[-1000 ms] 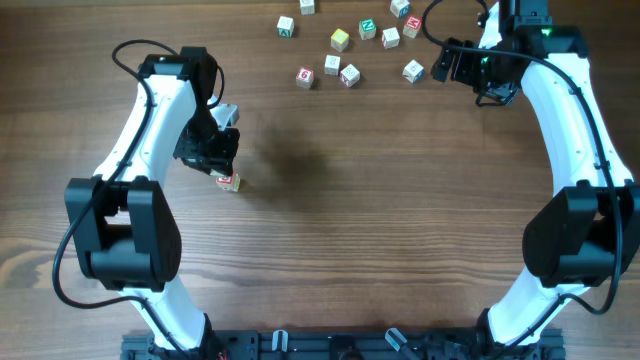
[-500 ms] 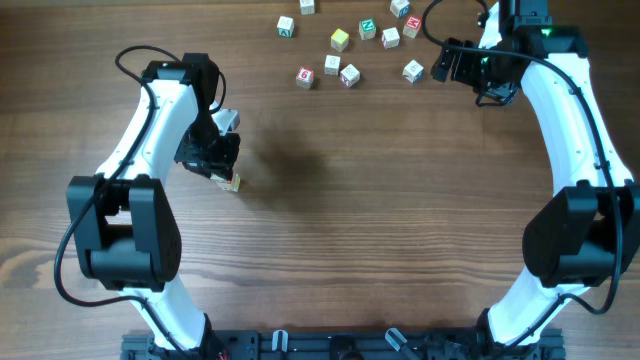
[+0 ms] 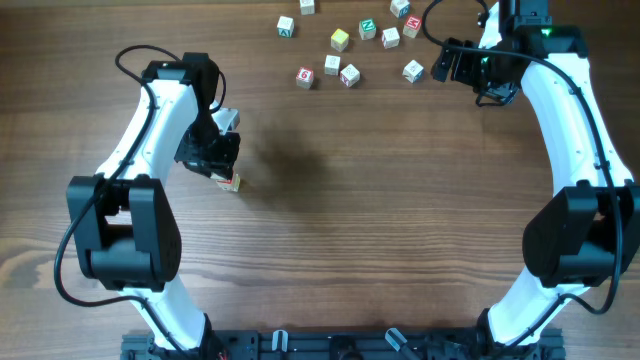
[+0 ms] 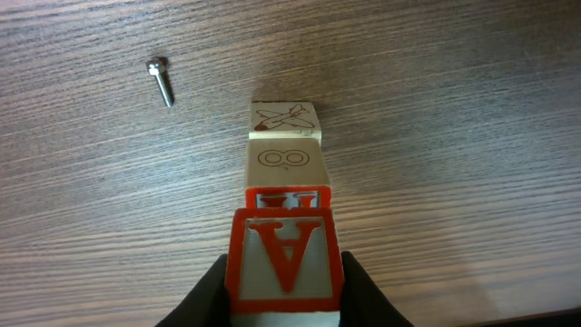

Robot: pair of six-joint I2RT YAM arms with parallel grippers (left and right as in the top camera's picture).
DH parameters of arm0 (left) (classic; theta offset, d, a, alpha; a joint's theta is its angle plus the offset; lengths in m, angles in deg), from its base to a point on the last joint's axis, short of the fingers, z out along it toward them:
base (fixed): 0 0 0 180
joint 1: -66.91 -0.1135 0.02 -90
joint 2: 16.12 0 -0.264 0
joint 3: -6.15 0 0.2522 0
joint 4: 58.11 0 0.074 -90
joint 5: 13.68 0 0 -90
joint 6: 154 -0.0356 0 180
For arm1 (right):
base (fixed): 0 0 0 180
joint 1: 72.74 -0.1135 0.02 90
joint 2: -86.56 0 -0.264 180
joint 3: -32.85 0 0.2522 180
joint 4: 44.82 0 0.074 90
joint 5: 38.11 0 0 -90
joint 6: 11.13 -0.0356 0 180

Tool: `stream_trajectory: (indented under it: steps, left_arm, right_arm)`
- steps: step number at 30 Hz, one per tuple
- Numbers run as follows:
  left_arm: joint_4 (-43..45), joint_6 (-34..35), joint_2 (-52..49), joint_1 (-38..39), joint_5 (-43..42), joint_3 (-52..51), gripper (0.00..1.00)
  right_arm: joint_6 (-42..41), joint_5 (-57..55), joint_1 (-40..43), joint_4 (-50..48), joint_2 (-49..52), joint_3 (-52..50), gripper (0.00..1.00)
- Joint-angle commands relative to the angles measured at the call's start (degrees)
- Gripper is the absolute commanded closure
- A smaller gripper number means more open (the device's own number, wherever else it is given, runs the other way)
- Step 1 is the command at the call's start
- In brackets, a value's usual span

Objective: Form a tower

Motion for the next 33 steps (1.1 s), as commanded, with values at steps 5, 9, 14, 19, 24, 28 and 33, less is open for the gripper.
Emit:
stream_trajectory:
  steps: [5, 9, 14, 19, 24, 28, 33]
  left_arm:
    - [0.2, 0.1, -0.3, 0.0, -0.3, -0.5, 0.74]
    - [0.2, 0.1, -0.3, 0.0, -1.1, -0.5, 0.74]
    - [0.2, 0.1, -0.3, 0.0, -1.1, -0.5, 0.73]
    - [0.2, 0.1, -0.3, 0.0, -1.1, -0.5, 0.71]
    - [0.2, 0.1, -0.3, 0.0, -1.1, -0.5, 0.67]
    - [0.2, 0.1, -0.3, 0.0, -1.1, -0.5, 0.65]
    - [0.2, 0.1, -0.3, 0.0, -1.1, -0.5, 0.63]
  right_arm:
    - [0.0, -1.0, -0.3, -0.1, 0.8, 0.1, 0.0]
    - [0.0, -1.0, -0.3, -0.1, 0.8, 0.1, 0.0]
    - [0.0, -1.0, -0.3, -0.1, 0.8, 0.1, 0.0]
    - [0.1, -1.0, -0.3, -0.1, 0.8, 0.1, 0.0]
    - [0.1, -1.0, -0.3, -0.1, 0.8, 0.1, 0.0]
    - [0.1, -1.0, -0.3, -0.1, 0.8, 0.1, 0.0]
    - [0.1, -1.0, -0.3, -0.1, 0.8, 0.1, 0.0]
